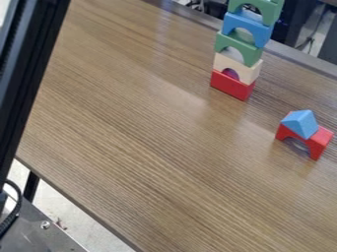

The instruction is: Put the green arch on top of the green arch

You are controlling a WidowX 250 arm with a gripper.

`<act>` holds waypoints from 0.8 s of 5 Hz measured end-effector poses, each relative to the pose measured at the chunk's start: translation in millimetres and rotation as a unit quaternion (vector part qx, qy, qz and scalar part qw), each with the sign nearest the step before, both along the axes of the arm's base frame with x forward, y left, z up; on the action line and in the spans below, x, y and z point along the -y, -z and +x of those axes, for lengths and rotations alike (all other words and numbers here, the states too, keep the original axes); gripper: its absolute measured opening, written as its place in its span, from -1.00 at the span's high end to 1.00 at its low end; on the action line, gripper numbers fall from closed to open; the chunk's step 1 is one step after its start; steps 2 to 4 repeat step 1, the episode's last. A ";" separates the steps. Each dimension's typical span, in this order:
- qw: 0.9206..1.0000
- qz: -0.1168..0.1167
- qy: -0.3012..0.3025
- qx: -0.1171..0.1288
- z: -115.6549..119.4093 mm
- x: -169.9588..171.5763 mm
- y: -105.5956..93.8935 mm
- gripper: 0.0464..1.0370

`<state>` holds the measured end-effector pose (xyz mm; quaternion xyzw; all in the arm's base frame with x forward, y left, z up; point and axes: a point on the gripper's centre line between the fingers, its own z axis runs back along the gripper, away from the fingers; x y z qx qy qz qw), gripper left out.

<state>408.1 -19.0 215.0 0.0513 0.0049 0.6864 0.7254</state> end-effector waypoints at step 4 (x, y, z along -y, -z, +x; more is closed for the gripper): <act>1.000 -0.009 -0.002 0.019 -2.1 -2.2 -18.8 -0.93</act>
